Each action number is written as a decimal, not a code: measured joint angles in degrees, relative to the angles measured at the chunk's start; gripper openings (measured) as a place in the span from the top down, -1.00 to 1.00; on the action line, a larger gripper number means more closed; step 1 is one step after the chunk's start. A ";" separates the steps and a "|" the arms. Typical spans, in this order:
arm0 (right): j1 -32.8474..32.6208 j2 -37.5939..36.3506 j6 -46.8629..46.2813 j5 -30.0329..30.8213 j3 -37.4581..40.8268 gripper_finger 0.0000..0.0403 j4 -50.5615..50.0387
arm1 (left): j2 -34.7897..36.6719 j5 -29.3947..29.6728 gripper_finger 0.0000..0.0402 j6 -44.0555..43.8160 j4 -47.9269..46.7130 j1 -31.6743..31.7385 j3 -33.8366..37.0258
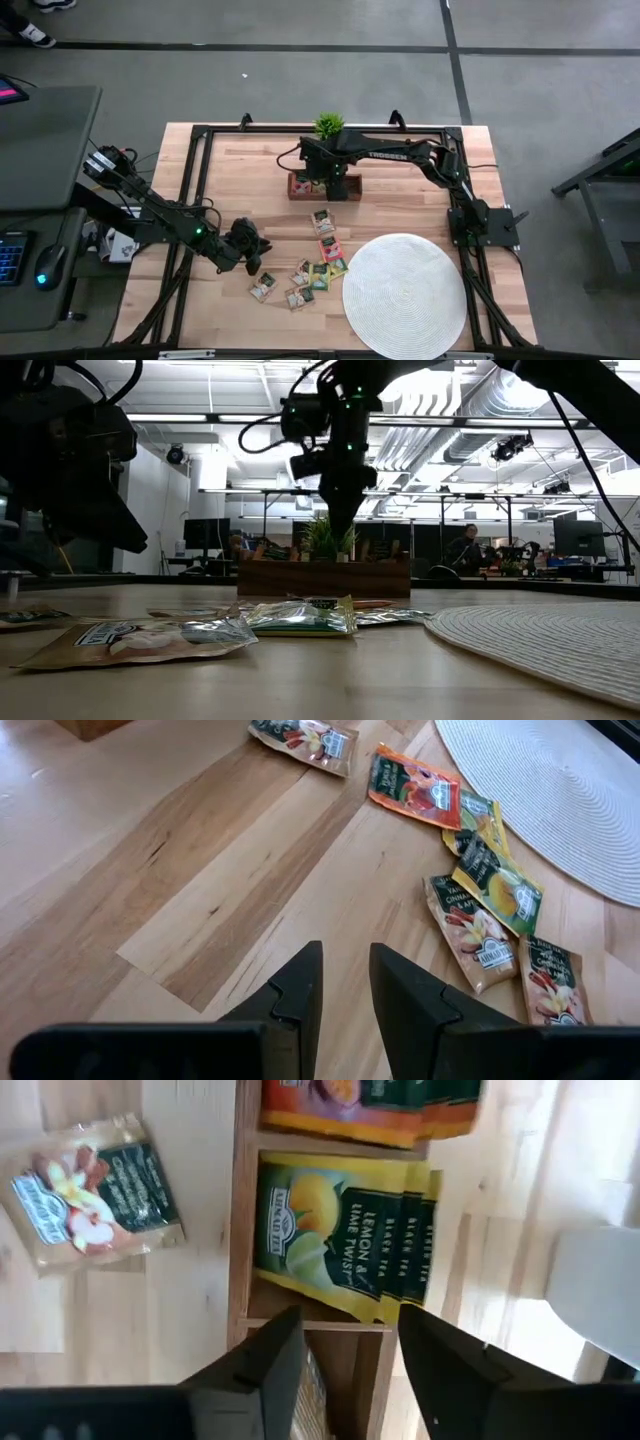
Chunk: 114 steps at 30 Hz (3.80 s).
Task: Pick & Place Tea
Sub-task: Put the brown tea bag into the right section of the wooden organizer
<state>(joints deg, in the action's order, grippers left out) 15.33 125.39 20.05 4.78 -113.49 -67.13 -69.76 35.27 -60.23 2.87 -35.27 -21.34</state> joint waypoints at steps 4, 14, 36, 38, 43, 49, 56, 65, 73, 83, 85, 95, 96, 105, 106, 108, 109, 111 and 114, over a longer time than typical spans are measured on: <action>-0.61 -0.11 -3.77 -1.82 -4.97 0.14 -5.34 | 0.01 0.00 0.57 0.23 -0.02 0.00 0.00; -8.16 -0.16 -9.01 -8.33 -8.06 0.26 -10.01 | 0.02 -0.33 0.57 4.79 -0.02 0.00 0.00; -21.28 -0.13 -14.83 -1.88 4.87 0.07 7.07 | 0.02 -5.79 0.57 14.63 0.07 0.00 0.00; -20.59 -0.15 -13.87 -2.42 6.13 0.04 8.87 | 0.02 -6.51 0.57 15.23 0.08 0.00 0.00; -17.93 -0.16 -11.46 -3.99 11.03 -0.02 13.11 | 0.02 -7.67 0.57 15.46 0.07 0.00 0.00; -14.99 -0.11 -8.45 -4.06 12.19 -0.02 15.15 | 0.02 -8.38 0.57 16.28 0.19 0.00 0.00; -12.27 -0.11 -4.47 -5.55 12.19 -0.02 17.37 | 0.02 -9.40 0.57 16.51 0.08 0.00 0.00; -10.46 -0.11 -3.00 -6.70 12.19 -0.02 19.22 | 0.02 -9.40 0.57 16.51 0.07 0.00 0.00; -10.62 -0.11 -1.81 -7.05 15.99 -0.02 21.30 | 0.02 -9.38 0.57 16.51 0.03 0.00 0.00; -10.47 -0.13 -3.62 -7.33 20.67 -0.02 26.02 | 0.02 -9.38 0.57 16.51 -0.02 0.00 0.00; -10.47 -0.13 -3.71 -7.86 20.67 -0.02 26.19 | 0.02 -9.38 0.57 16.51 -0.02 -0.01 0.00; -10.31 2.52 -5.90 -12.01 20.41 0.00 26.08 | 0.02 -9.38 0.57 16.49 0.00 -0.02 0.00; -10.35 3.02 -6.30 -12.17 20.40 0.02 26.05 | 0.02 -9.42 0.57 16.49 0.00 0.00 0.00; -10.47 3.41 -9.32 -12.97 20.54 0.52 26.47 | 0.02 -10.52 0.57 16.49 -0.02 0.00 0.00; -10.48 3.41 -9.62 -13.11 20.55 0.59 26.46 | 0.02 -10.47 0.57 16.49 -0.02 -0.02 0.00; -10.50 3.41 -10.14 -13.45 20.57 0.74 26.47 | 0.02 -10.47 0.57 16.49 -0.01 -0.01 0.00; -10.55 3.41 -10.20 -13.53 20.59 0.81 26.49 | 0.02 -10.47 0.57 16.49 -0.02 -0.01 0.00; -10.76 3.41 -10.60 -13.49 20.61 0.94 26.62 | 0.02 -10.47 0.57 16.49 0.00 -0.02 0.00; -11.00 3.44 -12.51 -13.64 20.39 0.95 26.68 | 0.02 -10.45 0.57 16.49 0.00 0.00 0.00</action>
<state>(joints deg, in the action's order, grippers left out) 4.33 128.83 7.54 -8.86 -93.09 -40.44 -69.73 24.82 -43.75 2.87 -35.27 -21.34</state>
